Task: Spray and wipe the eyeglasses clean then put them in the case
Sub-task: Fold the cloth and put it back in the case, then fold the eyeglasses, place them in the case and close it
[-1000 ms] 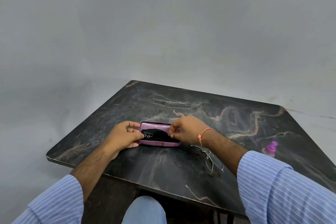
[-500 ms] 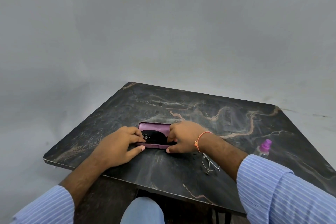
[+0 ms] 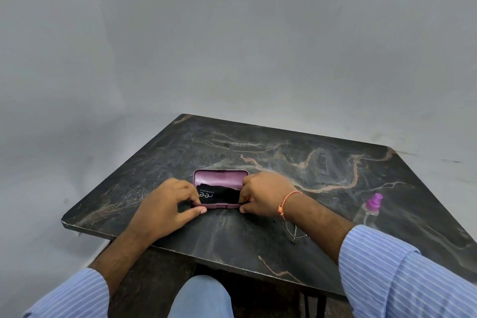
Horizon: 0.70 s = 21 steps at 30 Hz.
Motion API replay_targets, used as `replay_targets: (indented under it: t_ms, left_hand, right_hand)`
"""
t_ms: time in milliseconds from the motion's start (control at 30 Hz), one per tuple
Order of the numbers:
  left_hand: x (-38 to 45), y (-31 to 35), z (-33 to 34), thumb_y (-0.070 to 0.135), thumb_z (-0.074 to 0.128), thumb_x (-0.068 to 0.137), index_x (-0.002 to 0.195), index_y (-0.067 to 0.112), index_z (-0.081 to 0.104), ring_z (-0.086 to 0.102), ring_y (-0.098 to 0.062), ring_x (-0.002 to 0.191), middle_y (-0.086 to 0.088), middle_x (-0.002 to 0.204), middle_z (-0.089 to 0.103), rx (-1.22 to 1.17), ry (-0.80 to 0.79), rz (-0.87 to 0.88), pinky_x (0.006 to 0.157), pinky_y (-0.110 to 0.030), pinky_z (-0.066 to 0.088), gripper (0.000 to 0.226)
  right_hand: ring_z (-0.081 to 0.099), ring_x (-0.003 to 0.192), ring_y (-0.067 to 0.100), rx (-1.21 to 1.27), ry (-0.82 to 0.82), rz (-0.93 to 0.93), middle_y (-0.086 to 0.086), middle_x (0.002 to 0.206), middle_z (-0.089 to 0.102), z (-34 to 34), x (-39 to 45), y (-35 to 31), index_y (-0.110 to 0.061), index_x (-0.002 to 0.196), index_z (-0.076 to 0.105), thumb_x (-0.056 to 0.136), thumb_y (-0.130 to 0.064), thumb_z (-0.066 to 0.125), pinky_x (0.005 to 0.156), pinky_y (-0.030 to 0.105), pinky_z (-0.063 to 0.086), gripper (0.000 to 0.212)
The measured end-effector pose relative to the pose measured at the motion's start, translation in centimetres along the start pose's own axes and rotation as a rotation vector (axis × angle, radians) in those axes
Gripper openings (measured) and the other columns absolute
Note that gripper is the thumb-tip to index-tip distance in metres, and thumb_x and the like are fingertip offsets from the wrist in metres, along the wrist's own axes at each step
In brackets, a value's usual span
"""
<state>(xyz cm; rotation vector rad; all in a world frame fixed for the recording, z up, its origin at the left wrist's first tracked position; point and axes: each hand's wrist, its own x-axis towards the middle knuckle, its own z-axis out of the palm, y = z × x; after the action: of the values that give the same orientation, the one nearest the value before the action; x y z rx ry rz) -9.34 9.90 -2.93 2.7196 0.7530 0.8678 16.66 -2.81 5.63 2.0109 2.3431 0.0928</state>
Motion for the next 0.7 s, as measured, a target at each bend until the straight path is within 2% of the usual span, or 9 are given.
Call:
replay_targets:
  t_ms: [67, 133, 233, 300, 400, 433, 567, 700]
  left_hand:
    - [0.1, 0.0, 0.0, 0.063, 0.079, 0.087, 0.111, 0.045, 0.077, 0.059, 0.005, 0.112, 0.031, 0.124, 0.065, -0.029, -0.005, -0.021, 0.083, -0.011, 0.046, 0.030]
    - [0.2, 0.0, 0.2, 0.071, 0.070, 0.090, 0.127, 0.042, 0.076, 0.058, 0.005, 0.118, 0.030, 0.133, 0.062, -0.016, -0.024, -0.033, 0.087, -0.011, 0.045, 0.047]
    - [0.3, -0.2, 0.5, 0.091, 0.037, 0.093, 0.123, 0.039, 0.081, 0.059, 0.001, 0.115, 0.029, 0.132, 0.063, 0.000, -0.057, -0.029, 0.088, -0.019, 0.052, 0.074]
    - [0.3, -0.3, 0.6, 0.092, 0.031, 0.093, 0.117, 0.038, 0.083, 0.060, 0.000, 0.112, 0.028, 0.129, 0.065, -0.006, -0.038, -0.024, 0.086, -0.021, 0.053, 0.079]
    - [0.1, -0.3, 0.6, 0.089, 0.044, 0.092, 0.111, 0.040, 0.084, 0.060, 0.000, 0.110, 0.028, 0.126, 0.066, -0.006, -0.010, -0.008, 0.085, -0.022, 0.053, 0.067]
    - [0.1, -0.3, 0.6, 0.085, 0.051, 0.091, 0.109, 0.040, 0.085, 0.060, -0.001, 0.110, 0.028, 0.126, 0.066, -0.006, -0.008, -0.003, 0.086, -0.021, 0.053, 0.059]
    - [0.2, -0.4, 0.6, 0.075, 0.069, 0.088, 0.101, 0.038, 0.085, 0.063, -0.002, 0.111, 0.026, 0.126, 0.066, -0.039, -0.018, -0.005, 0.087, -0.014, 0.045, 0.043]
    - [0.1, -0.3, 0.5, 0.058, 0.079, 0.086, 0.101, 0.035, 0.085, 0.066, -0.001, 0.111, 0.024, 0.128, 0.064, -0.074, -0.031, -0.030, 0.086, -0.012, 0.045, 0.028]
  right_hand:
    - [0.065, 0.107, 0.022, 0.005, 0.002, 0.007, -0.006, 0.111, 0.068, 0.2, -0.2, 0.1, -0.032, 0.115, 0.079, 0.096, -0.047, 0.067, 0.075, 0.031, 0.048, 0.027]
    - [0.065, 0.110, 0.023, 0.021, -0.003, 0.014, -0.004, 0.113, 0.066, 0.3, -0.3, 0.2, -0.033, 0.119, 0.078, 0.096, -0.046, 0.066, 0.079, 0.033, 0.050, 0.029]
    - [0.063, 0.112, 0.022, 0.104, 0.005, 0.040, -0.001, 0.118, 0.066, -0.6, -1.1, 0.8, -0.032, 0.129, 0.074, 0.096, -0.045, 0.068, 0.089, 0.035, 0.052, 0.037]
    - [0.063, 0.107, 0.015, 0.179, 0.052, 0.084, -0.006, 0.116, 0.067, -1.8, -2.2, 1.7, -0.030, 0.131, 0.073, 0.096, -0.047, 0.070, 0.090, 0.032, 0.050, 0.039]
    - [0.057, 0.083, -0.003, 0.234, 0.162, 0.188, -0.017, 0.099, 0.065, -3.4, -4.6, 3.3, -0.034, 0.120, 0.076, 0.096, -0.051, 0.069, 0.085, 0.031, 0.050, 0.031]
    - [0.056, 0.081, -0.005, 0.239, 0.184, 0.231, -0.018, 0.095, 0.065, -3.8, -5.5, 3.8, -0.034, 0.115, 0.077, 0.095, -0.051, 0.069, 0.082, 0.030, 0.049, 0.027]
    - [0.067, 0.090, 0.007, 0.213, 0.189, 0.433, -0.016, 0.093, 0.073, -3.8, -8.8, 4.4, -0.035, 0.102, 0.079, 0.093, -0.055, 0.068, 0.079, 0.031, 0.054, 0.025]
    - [0.071, 0.080, 0.011, 0.182, 0.067, 0.623, -0.012, 0.084, 0.076, -2.0, -10.1, 4.6, -0.030, 0.087, 0.078, 0.085, -0.074, 0.063, 0.077, 0.035, 0.062, 0.047]
